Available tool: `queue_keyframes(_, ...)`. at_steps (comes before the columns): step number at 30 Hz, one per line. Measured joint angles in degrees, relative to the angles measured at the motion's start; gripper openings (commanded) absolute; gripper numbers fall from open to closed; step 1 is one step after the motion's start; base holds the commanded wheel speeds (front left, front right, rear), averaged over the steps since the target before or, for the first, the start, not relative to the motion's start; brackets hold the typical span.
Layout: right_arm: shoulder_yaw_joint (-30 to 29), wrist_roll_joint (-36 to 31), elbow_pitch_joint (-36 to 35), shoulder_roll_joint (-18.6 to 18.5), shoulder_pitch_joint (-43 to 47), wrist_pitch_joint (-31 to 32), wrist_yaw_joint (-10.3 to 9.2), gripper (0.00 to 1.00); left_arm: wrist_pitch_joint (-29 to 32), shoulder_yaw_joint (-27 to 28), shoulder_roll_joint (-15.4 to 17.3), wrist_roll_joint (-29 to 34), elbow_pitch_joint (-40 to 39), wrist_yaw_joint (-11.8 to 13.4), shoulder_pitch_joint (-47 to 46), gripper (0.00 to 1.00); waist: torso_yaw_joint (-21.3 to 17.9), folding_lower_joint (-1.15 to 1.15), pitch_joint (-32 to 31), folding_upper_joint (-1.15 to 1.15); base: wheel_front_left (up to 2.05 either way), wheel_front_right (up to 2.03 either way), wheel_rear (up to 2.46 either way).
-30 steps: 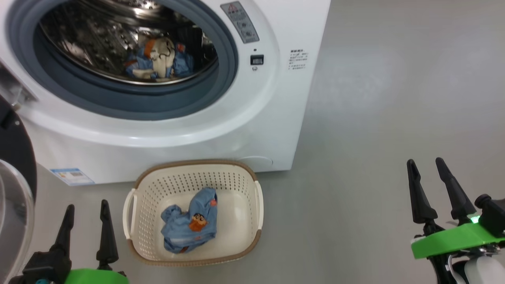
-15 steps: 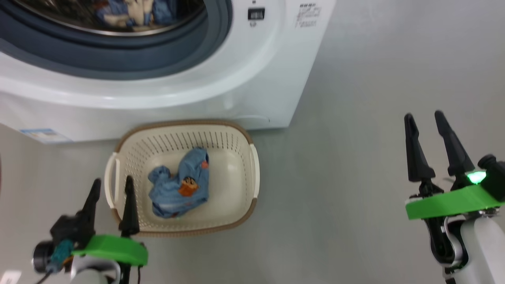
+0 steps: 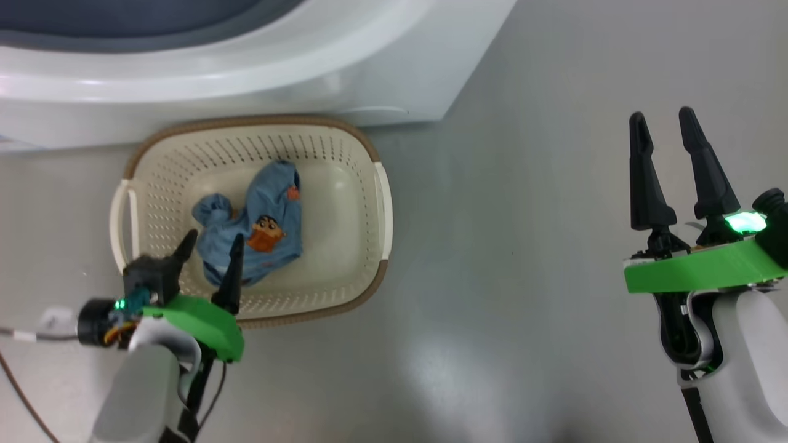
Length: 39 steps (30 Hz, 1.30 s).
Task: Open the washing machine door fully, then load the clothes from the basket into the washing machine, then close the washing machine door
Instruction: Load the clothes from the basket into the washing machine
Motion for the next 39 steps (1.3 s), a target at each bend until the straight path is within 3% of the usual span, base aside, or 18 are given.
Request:
queue_keyframes(8, 0.37, 0.00, -0.29, 0.31, -3.02, 0.00, 0.00, 1.00, 0.65, -6.81, 2.74, 0.90, 11.67, 0.00, -10.54, 1.00, -1.05, 0.00, 4.69, 0.00, 0.00, 0.00, 0.00)
queue_keyframes(16, 2.14, 0.00, -0.37, 1.53, -5.21, 0.00, 0.00, 1.00, 6.88, -15.12, 5.90, -0.22, 22.05, 0.00, -19.28, 1.00, -3.34, 0.00, 9.17, 0.00, 0.00, 0.00, 0.00)
queue_keyframes(39, 4.91, 0.00, -1.63, 3.98, -6.71, -0.01, 0.00, 1.00, 14.22, -25.39, 13.89, -4.30, 25.06, 0.00, -25.95, 1.00, -9.95, 0.00, 15.48, 0.00, 0.00, 0.00, 0.00)
